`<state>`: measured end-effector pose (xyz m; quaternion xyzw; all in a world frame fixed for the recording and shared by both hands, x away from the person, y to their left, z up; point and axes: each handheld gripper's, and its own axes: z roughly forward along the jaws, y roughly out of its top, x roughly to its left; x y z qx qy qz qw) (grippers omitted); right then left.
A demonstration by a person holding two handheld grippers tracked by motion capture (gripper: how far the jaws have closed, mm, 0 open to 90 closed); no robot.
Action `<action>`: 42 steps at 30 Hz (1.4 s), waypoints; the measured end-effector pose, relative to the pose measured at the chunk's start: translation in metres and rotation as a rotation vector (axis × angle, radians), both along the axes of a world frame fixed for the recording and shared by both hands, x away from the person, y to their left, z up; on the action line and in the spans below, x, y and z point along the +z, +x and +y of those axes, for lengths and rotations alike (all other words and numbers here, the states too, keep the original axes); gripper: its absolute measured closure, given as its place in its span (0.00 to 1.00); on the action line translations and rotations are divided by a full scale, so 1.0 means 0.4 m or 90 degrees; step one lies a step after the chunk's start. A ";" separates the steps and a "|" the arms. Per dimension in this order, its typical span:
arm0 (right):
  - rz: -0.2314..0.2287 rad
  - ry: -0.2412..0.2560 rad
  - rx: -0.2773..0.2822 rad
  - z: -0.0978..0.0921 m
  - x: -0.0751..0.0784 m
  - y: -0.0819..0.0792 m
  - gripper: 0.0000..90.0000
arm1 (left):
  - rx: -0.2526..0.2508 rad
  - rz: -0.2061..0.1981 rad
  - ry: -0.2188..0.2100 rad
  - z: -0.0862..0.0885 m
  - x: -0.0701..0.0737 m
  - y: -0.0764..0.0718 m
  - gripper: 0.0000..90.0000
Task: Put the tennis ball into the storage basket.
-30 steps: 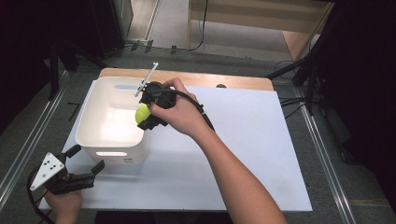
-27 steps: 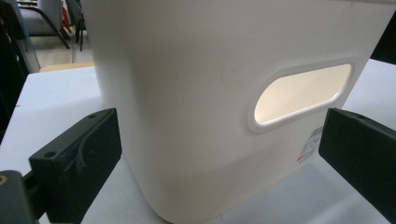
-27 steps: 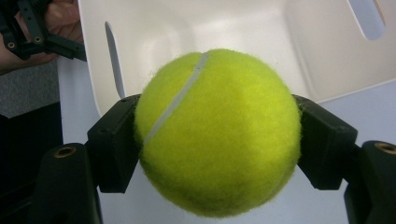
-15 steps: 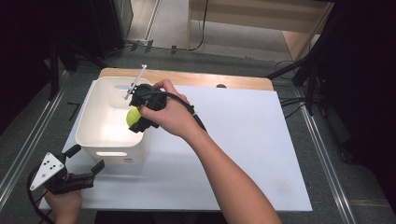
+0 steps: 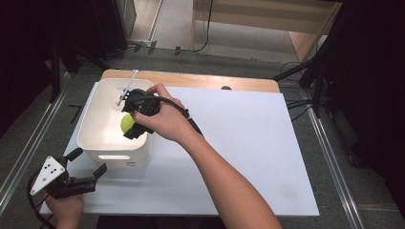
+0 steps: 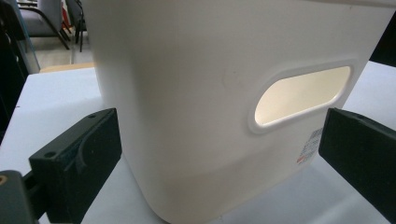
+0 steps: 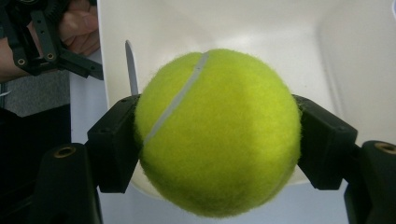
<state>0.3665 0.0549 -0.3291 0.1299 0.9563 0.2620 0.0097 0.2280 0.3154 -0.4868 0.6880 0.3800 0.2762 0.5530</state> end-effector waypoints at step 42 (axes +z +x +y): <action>-0.008 -0.066 0.027 0.023 -0.065 -0.009 0.14 | 0.000 -0.002 -0.004 0.002 0.000 0.000 0.00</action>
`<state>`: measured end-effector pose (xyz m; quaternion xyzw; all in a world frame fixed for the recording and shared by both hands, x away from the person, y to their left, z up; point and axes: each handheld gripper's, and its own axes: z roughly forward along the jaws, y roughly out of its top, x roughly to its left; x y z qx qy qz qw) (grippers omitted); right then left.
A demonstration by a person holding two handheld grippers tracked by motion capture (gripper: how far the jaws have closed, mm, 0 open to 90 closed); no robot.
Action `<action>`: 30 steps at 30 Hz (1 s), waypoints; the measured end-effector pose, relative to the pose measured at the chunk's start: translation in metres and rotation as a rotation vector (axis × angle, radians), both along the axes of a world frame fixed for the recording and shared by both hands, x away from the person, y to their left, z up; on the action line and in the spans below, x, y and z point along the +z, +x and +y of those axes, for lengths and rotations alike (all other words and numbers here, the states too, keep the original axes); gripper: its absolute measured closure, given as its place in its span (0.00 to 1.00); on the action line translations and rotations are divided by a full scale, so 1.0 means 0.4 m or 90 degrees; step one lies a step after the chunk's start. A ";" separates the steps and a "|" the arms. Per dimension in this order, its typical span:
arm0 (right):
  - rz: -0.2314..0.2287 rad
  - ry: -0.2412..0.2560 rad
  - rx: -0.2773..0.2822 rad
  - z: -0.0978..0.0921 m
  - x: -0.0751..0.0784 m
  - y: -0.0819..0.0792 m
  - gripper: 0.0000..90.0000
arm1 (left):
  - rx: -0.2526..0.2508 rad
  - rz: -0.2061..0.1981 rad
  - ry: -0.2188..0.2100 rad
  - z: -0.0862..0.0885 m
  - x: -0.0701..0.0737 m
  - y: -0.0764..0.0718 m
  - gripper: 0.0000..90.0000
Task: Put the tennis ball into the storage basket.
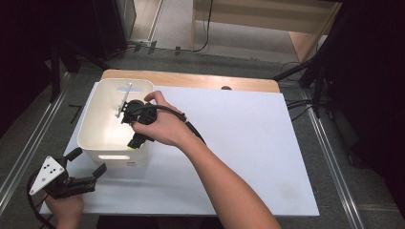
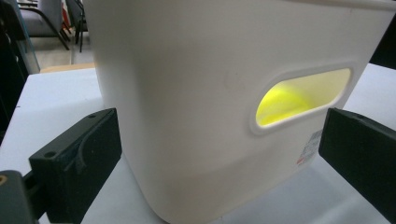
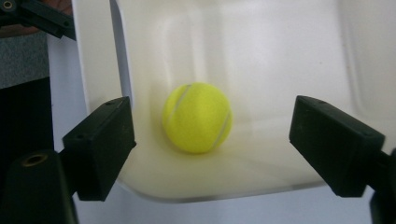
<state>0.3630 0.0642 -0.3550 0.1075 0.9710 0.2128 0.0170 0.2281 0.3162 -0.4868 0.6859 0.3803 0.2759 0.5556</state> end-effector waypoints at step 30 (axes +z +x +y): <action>-0.014 0.108 -0.123 -0.206 0.038 -0.035 0.00 | 0.000 0.002 0.004 0.000 0.000 -0.001 0.00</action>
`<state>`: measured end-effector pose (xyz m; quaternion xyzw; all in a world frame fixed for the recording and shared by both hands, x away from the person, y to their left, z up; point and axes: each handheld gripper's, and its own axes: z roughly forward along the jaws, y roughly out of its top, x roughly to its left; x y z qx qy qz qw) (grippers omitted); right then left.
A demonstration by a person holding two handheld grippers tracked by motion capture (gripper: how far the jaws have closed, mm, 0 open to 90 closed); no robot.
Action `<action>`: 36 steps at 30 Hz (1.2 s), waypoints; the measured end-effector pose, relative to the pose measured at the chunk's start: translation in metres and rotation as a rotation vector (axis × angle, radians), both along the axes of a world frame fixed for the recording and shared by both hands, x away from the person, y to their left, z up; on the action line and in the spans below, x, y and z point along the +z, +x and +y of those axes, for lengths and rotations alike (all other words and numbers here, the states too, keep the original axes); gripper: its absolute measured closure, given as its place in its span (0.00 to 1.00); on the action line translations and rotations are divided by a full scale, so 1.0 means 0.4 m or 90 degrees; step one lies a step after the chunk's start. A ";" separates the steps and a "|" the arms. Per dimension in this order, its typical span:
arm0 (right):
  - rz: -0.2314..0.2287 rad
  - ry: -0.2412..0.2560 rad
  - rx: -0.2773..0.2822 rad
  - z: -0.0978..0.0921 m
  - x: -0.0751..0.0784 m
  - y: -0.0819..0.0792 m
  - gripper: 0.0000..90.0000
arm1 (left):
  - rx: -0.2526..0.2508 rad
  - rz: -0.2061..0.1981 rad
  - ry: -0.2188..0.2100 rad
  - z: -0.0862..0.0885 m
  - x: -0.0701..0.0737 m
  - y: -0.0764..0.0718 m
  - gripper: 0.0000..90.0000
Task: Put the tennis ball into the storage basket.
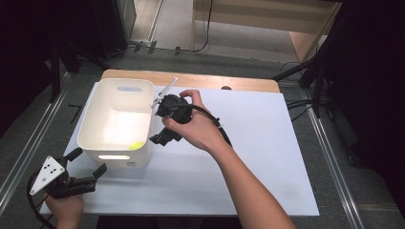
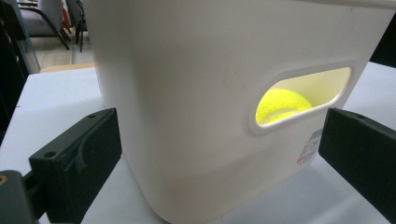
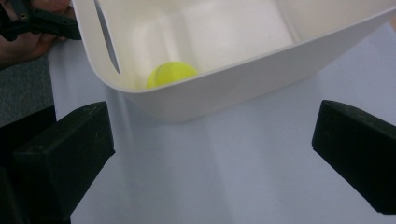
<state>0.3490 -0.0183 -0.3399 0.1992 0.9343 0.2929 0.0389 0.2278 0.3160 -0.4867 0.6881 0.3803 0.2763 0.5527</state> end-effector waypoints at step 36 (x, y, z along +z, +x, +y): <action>-0.003 0.064 -0.107 -0.254 -0.098 -0.075 0.00 | -0.001 0.000 0.005 -0.002 0.000 -0.001 0.00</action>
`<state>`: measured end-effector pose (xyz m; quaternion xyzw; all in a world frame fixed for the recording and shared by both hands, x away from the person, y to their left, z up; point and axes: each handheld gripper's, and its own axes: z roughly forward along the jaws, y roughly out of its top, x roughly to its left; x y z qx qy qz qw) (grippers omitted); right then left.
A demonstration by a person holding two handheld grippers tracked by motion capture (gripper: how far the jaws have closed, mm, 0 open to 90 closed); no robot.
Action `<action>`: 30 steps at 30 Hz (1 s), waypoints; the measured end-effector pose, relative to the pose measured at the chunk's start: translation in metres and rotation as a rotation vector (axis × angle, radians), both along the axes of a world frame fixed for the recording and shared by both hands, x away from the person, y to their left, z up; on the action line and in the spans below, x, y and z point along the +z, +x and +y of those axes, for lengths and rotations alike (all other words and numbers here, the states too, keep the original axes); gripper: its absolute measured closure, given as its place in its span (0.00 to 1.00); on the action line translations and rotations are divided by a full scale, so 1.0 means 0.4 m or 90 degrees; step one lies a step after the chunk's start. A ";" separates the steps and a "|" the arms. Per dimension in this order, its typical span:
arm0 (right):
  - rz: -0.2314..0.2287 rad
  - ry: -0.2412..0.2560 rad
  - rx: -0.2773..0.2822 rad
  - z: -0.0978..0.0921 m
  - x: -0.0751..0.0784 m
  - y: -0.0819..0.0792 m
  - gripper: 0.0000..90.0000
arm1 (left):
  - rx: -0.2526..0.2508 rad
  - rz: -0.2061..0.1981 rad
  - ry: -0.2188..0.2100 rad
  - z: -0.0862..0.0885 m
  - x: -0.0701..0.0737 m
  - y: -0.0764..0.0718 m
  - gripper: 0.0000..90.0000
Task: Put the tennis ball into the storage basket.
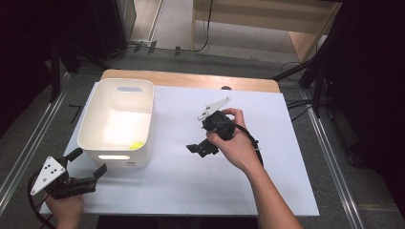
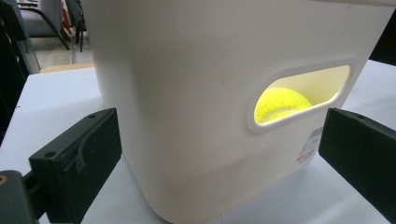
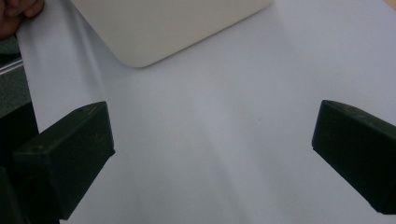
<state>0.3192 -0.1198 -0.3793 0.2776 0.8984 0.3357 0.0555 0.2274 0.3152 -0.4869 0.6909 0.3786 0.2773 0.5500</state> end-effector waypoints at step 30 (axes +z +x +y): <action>-0.014 0.029 -0.109 -0.208 -0.080 -0.077 0.00 | -0.002 -0.001 0.004 0.000 0.000 0.000 0.00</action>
